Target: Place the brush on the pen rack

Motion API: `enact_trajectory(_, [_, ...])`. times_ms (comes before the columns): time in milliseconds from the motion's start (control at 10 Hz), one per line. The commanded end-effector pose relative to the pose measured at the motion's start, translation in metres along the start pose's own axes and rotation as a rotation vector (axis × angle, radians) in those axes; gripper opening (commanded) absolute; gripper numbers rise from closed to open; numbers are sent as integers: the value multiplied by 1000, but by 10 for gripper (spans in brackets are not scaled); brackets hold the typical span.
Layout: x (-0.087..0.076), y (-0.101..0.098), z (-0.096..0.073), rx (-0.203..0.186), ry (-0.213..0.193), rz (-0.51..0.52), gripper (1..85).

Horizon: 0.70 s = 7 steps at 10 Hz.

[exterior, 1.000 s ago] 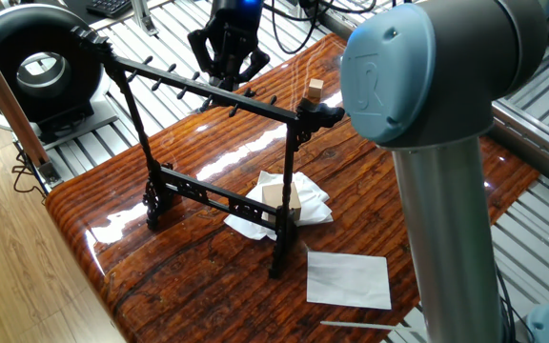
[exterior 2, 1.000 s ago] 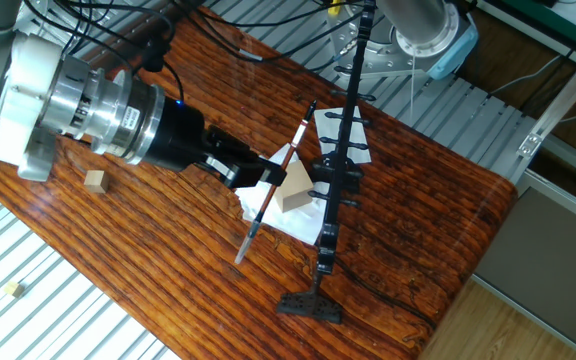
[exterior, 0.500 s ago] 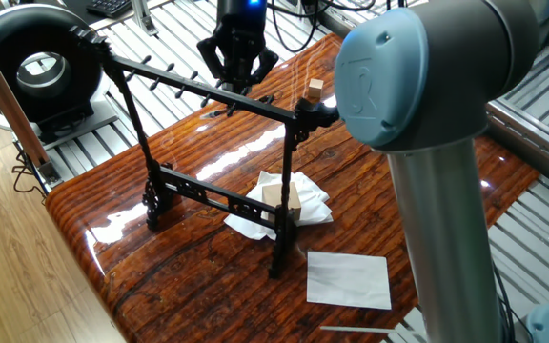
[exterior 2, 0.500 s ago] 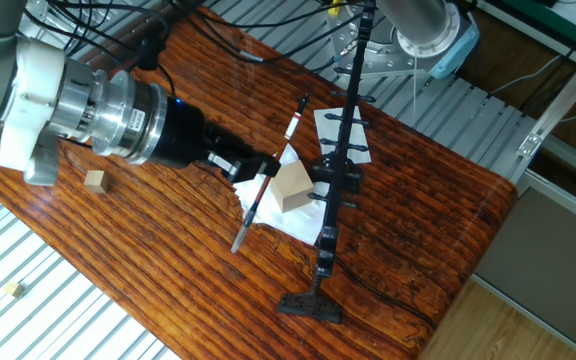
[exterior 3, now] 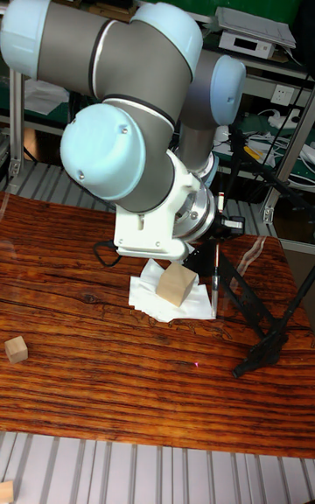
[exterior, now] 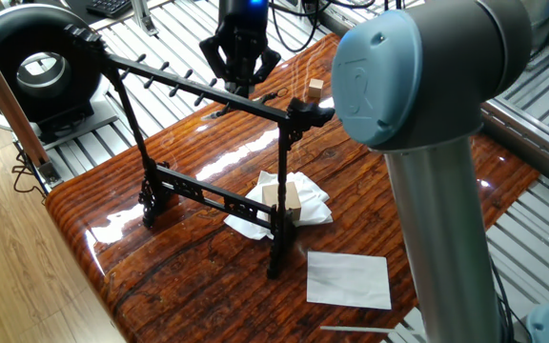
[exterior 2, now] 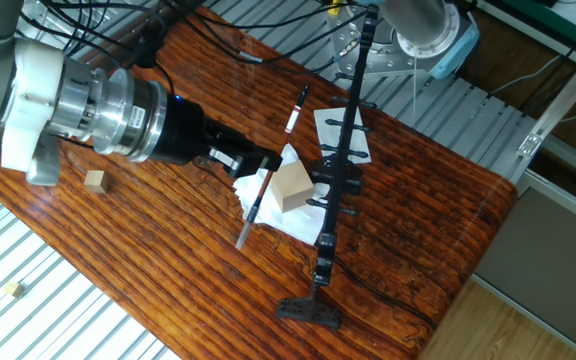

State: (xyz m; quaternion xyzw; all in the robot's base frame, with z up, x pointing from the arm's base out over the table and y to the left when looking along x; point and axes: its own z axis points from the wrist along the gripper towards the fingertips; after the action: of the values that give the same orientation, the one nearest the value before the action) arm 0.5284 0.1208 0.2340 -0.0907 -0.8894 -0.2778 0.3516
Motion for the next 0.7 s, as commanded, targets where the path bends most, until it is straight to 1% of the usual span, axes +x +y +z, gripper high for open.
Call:
enact_trajectory(0, [6,13,-2,-74,-10,-75,13])
enact_trajectory(400, [23,31,-6,-140,22,-80,13])
enact_trajectory(600, [28,41,-8,-179,33,-83,13])
